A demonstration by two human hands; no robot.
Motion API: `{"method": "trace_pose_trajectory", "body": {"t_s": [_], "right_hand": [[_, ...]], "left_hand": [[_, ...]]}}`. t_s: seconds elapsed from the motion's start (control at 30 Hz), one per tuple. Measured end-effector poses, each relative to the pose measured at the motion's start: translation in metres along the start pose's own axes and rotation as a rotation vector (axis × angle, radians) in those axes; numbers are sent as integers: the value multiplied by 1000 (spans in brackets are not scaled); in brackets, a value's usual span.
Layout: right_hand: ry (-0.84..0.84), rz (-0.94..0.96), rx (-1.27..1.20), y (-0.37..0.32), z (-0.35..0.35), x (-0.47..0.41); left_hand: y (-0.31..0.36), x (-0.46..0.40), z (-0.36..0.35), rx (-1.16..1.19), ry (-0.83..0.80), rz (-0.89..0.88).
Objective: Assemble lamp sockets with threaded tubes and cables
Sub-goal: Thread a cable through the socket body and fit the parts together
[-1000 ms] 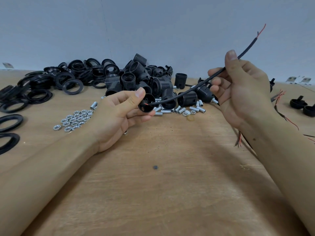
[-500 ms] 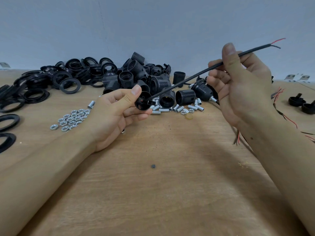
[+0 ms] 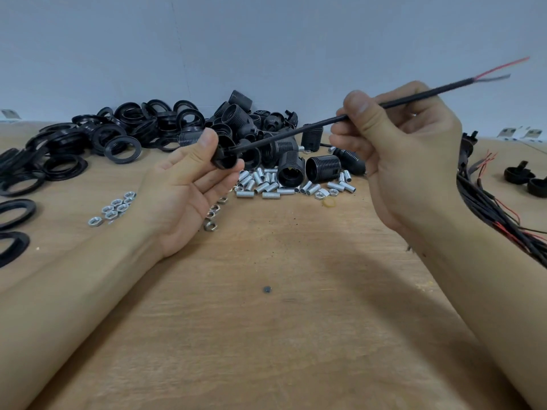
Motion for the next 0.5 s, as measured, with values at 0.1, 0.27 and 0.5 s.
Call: {"method": "trace_pose_trajectory", "body": {"t_s": [0.1,0.27,0.5], "right_hand": [[46,-67,22,7,4,1],[-31,6,83,0,0,2],[-121,53,200,-4,0,1]], "left_hand": [[1,1,-1,-48,19,32],[2,3,-2,-157,73,-53],[0,6,-5,-303,3,26]]}}
Point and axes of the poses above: each hand's wrist, its own x-axis away from the middle knuckle, its own z-axis out of the back of the hand, y = z × x, the point moved 4 cm from there along -x, towards the middle knuckle
